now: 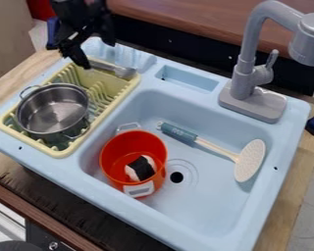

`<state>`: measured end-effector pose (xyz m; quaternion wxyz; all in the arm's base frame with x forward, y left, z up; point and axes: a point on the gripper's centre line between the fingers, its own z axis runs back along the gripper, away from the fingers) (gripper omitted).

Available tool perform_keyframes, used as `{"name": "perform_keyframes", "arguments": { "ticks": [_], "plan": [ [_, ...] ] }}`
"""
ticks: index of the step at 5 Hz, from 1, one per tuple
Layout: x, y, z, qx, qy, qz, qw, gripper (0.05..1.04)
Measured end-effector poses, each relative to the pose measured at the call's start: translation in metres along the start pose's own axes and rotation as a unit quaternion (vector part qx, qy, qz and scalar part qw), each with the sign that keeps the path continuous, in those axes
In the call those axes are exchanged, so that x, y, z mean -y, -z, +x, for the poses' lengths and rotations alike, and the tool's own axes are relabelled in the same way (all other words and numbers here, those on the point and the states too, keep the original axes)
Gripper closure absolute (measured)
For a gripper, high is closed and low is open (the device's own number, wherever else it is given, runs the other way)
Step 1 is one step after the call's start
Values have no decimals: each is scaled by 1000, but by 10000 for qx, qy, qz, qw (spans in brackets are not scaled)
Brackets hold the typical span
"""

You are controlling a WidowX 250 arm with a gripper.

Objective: Put the silver spoon in the yelow tray.

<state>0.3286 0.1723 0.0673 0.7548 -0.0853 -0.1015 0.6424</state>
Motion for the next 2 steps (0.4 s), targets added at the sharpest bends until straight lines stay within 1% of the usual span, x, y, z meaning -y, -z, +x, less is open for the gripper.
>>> {"name": "perform_keyframes", "arguments": {
  "ticks": [1, 2],
  "plan": [
    [3, -10, -5, 53, 155, -120, 9998, 87],
    [-3, -14, -18, -89, 444, -138, 9989, 87]
  ]
}}
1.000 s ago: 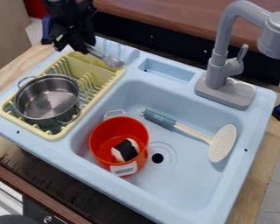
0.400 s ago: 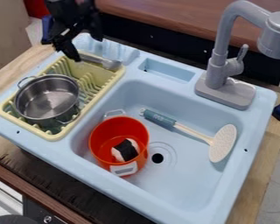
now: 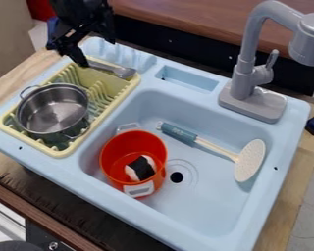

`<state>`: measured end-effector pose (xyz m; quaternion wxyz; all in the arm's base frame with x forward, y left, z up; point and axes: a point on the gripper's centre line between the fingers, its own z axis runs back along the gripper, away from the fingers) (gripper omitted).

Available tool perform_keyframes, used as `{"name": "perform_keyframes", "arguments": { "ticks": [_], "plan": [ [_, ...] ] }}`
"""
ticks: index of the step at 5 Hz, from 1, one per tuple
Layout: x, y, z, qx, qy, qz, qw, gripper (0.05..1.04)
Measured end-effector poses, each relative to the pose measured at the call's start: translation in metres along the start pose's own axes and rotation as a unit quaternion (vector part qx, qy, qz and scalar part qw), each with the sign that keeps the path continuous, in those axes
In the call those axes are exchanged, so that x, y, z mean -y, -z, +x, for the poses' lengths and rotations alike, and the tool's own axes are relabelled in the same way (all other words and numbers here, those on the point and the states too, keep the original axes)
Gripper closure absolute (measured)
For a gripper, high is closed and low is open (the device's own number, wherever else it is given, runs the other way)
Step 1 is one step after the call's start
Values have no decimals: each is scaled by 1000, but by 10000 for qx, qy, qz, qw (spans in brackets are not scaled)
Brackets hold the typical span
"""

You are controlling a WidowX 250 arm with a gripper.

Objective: Put the silver spoon in the yelow tray.

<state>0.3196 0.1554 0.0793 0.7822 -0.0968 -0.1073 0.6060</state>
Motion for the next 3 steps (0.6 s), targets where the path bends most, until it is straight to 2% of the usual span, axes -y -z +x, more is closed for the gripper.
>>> {"name": "perform_keyframes", "arguments": {
  "ticks": [1, 2, 3],
  "plan": [
    [-5, -3, -15, 8, 525, 62, 9986, 87],
    [-14, -4, -38, -31, 1227, 121, 9924, 87],
    [-20, -6, -64, -52, 2344, 278, 9717, 87]
  ]
}}
